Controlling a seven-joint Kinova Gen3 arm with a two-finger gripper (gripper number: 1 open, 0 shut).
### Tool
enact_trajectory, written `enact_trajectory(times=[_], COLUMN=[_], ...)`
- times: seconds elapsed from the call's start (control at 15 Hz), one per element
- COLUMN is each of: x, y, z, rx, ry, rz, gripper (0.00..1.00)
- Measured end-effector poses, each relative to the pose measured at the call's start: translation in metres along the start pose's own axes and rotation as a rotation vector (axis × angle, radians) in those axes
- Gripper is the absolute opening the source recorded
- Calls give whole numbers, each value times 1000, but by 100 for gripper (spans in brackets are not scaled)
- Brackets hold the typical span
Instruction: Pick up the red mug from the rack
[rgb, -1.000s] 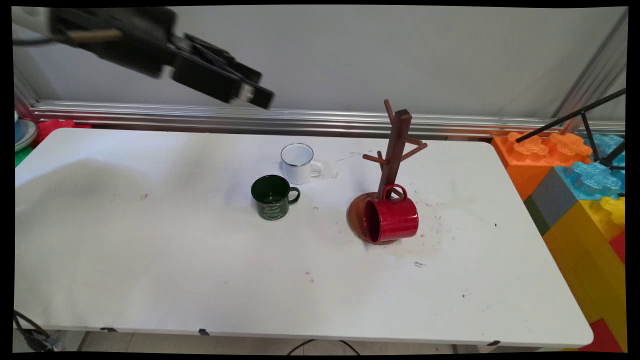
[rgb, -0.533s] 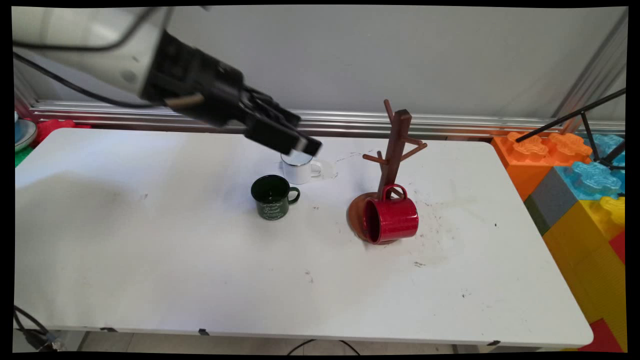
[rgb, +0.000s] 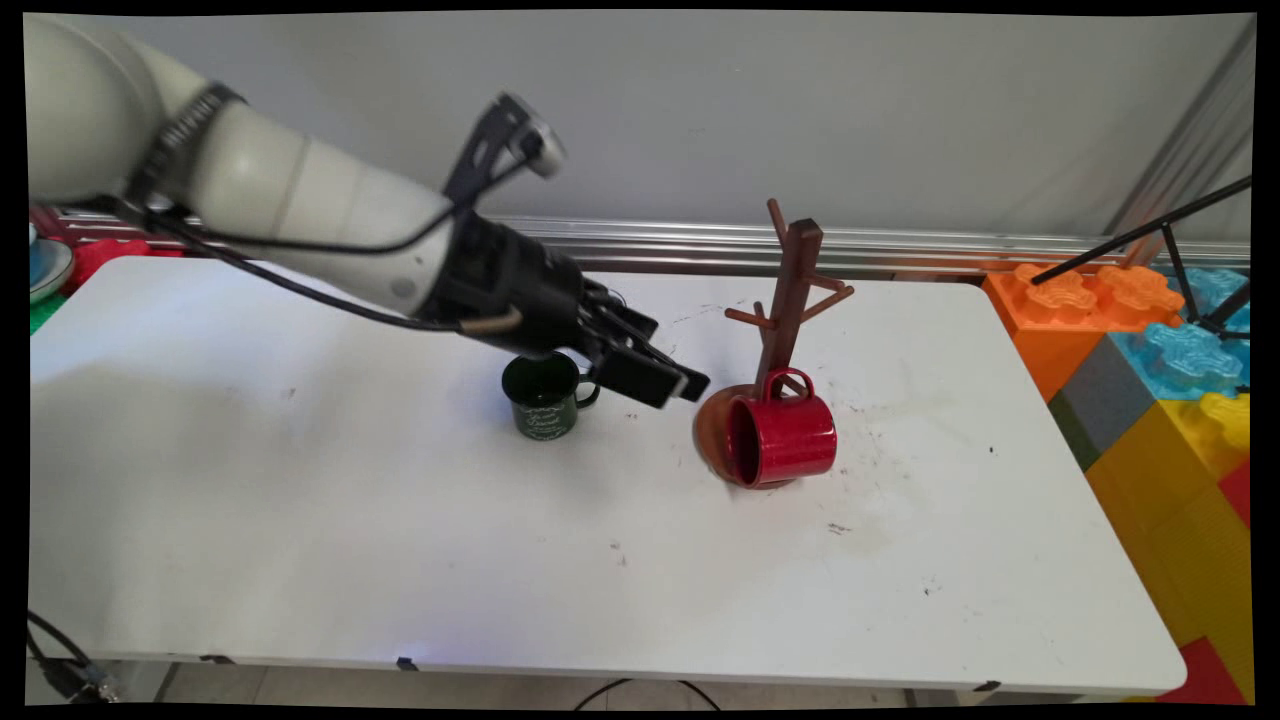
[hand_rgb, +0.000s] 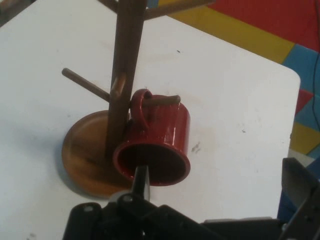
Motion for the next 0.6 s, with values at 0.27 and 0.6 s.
enact_trajectory(times=[0.27,0.6], x=[-18,-38], y=[5,8], z=[29,55], rx=[8,7], ry=[10,32], rz=[-32,-75], gripper=[100,100])
